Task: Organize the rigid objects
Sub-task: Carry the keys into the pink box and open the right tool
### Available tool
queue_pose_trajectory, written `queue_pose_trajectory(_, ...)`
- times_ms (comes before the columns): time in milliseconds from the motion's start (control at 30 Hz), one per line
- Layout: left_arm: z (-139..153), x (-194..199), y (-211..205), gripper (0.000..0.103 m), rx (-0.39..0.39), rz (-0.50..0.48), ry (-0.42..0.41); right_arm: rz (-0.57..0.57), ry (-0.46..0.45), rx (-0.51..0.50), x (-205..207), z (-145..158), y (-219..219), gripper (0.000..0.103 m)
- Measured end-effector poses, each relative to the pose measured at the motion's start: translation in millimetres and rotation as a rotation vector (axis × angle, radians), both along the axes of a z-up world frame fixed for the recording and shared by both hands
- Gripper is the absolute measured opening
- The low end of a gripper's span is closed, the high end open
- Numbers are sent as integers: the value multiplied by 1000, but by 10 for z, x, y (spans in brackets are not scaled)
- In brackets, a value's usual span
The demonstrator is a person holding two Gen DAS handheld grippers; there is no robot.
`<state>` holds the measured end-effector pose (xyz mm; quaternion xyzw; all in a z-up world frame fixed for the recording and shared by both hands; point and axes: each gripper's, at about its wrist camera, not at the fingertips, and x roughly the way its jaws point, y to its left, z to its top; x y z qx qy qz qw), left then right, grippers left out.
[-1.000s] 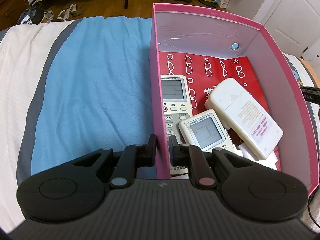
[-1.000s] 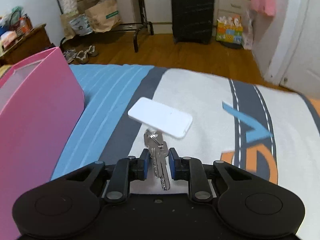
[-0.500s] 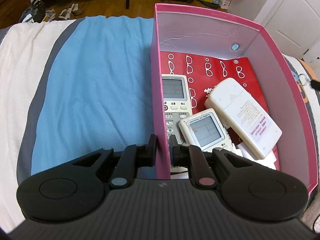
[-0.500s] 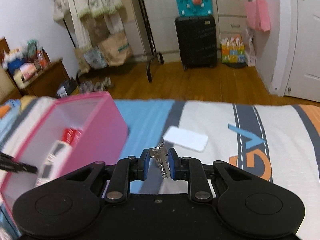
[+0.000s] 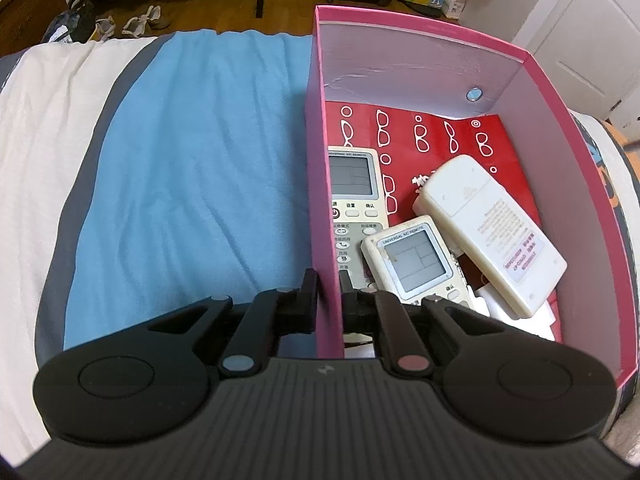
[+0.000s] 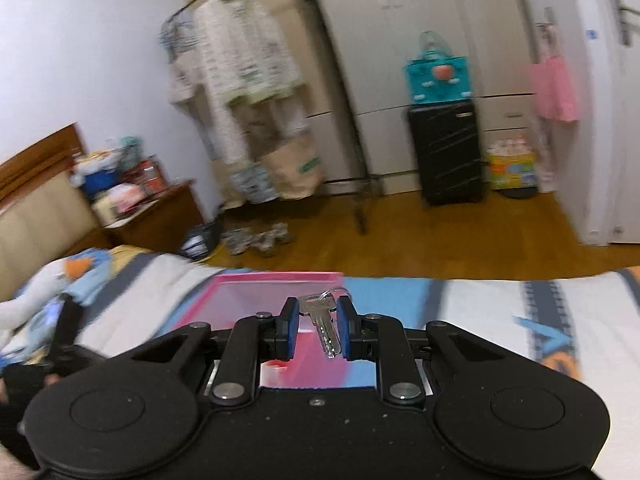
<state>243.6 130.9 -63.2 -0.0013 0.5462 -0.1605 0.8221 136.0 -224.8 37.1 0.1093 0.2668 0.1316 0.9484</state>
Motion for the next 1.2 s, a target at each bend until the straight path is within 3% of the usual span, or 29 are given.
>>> queue_pose_trajectory(300, -15, 15, 50, 9, -23, 3, 9, 215, 148, 115, 334, -104, 785, 24)
queue_pose_trajectory(633, -27, 30, 82, 11, -49, 7, 20, 234, 301, 96, 827, -532, 1557, 24)
queue_pose_trajectory(933, -29, 26, 96, 11, -56, 0, 17, 153, 334, 67, 1121, -709, 1649, 27)
queue_pose_trajectory(1067, -37, 37, 98, 11, -60, 3, 21, 159, 301, 98, 1034, -542, 1428, 28)
queue_pose_trajectory(1200, -32, 30, 82, 11, -54, 4, 19, 142, 251, 48, 845, -307, 1086, 34)
